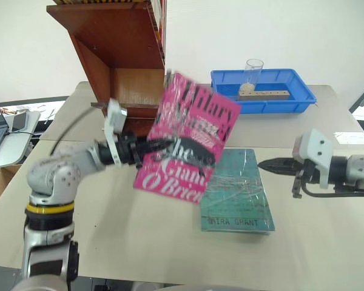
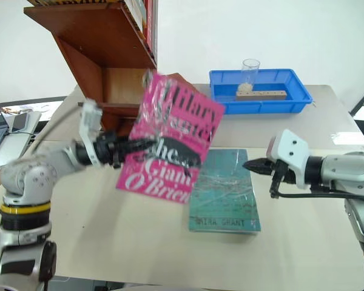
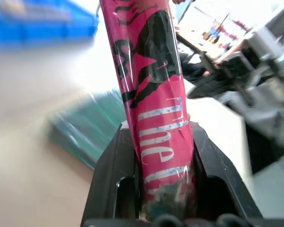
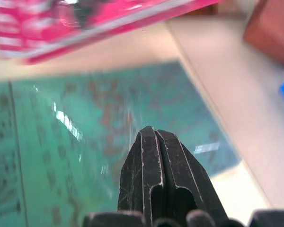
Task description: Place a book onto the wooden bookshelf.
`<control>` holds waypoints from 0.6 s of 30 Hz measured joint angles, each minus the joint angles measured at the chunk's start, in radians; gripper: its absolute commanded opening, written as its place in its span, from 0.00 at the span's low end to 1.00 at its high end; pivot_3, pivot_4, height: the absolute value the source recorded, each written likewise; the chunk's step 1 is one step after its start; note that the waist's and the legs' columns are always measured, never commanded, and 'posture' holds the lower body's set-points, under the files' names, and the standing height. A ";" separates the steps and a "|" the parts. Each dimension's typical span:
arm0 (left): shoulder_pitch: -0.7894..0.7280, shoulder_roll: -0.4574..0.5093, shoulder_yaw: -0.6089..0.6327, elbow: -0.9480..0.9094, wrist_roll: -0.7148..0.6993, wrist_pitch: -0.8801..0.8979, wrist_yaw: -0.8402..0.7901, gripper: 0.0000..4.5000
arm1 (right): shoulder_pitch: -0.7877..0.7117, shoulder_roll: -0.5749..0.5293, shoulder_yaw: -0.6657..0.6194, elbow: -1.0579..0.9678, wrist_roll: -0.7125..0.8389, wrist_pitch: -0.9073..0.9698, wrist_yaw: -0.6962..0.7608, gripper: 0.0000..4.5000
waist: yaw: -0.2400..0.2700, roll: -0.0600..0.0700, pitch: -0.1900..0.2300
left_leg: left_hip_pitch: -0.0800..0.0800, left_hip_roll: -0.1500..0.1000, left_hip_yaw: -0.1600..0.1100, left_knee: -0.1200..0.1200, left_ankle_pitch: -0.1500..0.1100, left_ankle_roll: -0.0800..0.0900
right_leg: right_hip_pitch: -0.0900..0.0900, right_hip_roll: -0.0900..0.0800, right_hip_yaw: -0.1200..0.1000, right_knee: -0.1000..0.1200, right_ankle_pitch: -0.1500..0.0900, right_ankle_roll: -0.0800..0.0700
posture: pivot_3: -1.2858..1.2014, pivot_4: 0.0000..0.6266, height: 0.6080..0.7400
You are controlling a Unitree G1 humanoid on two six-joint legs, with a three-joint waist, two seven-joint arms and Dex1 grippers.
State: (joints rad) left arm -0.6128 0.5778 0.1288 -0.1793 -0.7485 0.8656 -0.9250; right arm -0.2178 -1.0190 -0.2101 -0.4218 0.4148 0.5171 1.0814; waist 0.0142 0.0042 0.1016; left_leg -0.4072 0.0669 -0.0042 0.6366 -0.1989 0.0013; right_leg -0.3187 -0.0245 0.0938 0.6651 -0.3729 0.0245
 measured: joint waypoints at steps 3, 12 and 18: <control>-0.115 0.003 -0.035 -0.010 0.061 -0.133 -0.028 0.15 | -0.077 -0.035 -0.033 -0.014 0.036 0.027 -0.007 0.00 | -0.002 0.000 0.000 | -0.004 0.000 0.001 -0.001 0.000 0.000 | 0.001 0.000 0.001 -0.001 0.002 0.000 | 0.52 0.24 0.31; -0.254 -0.023 -0.145 0.024 0.366 -0.584 -0.002 0.15 | -0.227 -0.051 -0.036 -0.041 0.127 0.118 -0.036 0.00 | -0.006 0.000 0.001 | -0.001 0.000 0.001 -0.004 0.000 0.000 | 0.001 0.001 0.003 -0.001 0.002 0.000 | 0.52 0.24 0.31; -0.316 0.098 -0.212 0.251 0.720 -1.107 0.035 0.15 | -0.278 -0.059 -0.038 -0.042 0.194 0.183 -0.056 0.00 | -0.003 0.001 0.001 | -0.001 0.000 0.002 -0.004 0.000 0.000 | 0.000 0.001 0.003 -0.001 0.002 -0.001 | 0.52 0.24 0.31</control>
State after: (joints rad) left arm -0.9289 0.6759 -0.0834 0.0721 -0.0282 -0.2409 -0.8904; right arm -0.4961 -1.0781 -0.2485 -0.4643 0.6088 0.6999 1.0257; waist 0.0109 0.0048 0.1029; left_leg -0.4085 0.0673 -0.0022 0.6324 -0.1985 0.0017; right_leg -0.3186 -0.0238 0.0970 0.6641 -0.3706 0.0236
